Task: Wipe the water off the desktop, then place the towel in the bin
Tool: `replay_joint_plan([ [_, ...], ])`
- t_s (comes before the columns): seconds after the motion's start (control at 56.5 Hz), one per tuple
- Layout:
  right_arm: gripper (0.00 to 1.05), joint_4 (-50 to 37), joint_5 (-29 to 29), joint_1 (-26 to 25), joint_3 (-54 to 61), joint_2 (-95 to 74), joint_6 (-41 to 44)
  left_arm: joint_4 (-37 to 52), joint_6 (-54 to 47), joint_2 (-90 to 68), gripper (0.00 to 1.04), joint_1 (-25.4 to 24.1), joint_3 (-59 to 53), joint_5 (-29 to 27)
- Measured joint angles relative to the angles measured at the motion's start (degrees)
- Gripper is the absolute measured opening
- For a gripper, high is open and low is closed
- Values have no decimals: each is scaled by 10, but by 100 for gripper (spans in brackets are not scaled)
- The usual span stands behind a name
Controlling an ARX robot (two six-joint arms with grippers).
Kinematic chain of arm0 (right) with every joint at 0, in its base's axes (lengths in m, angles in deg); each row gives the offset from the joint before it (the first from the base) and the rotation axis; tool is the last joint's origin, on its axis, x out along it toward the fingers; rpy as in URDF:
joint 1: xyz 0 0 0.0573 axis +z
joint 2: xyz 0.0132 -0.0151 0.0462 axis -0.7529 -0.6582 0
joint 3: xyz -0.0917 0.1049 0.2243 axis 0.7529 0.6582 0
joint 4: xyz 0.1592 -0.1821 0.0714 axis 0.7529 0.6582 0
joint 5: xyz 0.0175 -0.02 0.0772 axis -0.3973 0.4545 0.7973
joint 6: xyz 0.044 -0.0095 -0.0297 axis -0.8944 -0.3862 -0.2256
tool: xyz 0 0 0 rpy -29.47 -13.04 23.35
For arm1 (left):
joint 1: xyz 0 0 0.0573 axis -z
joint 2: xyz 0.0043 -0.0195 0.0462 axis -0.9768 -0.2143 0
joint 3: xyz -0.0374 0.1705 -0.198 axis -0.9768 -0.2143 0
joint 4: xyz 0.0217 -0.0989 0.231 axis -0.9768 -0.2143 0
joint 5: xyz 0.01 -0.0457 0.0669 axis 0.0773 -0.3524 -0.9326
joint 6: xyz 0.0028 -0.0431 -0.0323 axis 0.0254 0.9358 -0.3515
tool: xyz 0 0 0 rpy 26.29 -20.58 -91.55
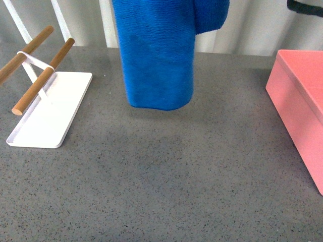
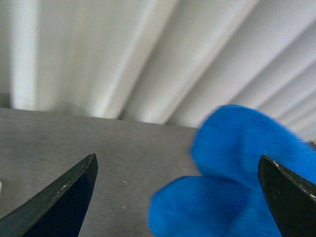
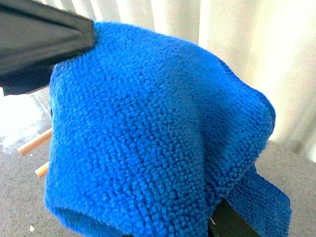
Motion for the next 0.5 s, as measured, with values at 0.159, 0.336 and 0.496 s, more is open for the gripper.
replay_joint_plan([
  [0.159,4,-2,-14,-14,13,31,-17,-12,-29,0,98,-17,-10,-122],
  [0.336,4,15,-26,-26,39,75,-25,-12,-55,1,98,-39,-17,-142],
  [0.496,4,26,-24,-37,65,95,-14,172,-168,33,72,-43,-127,-188],
])
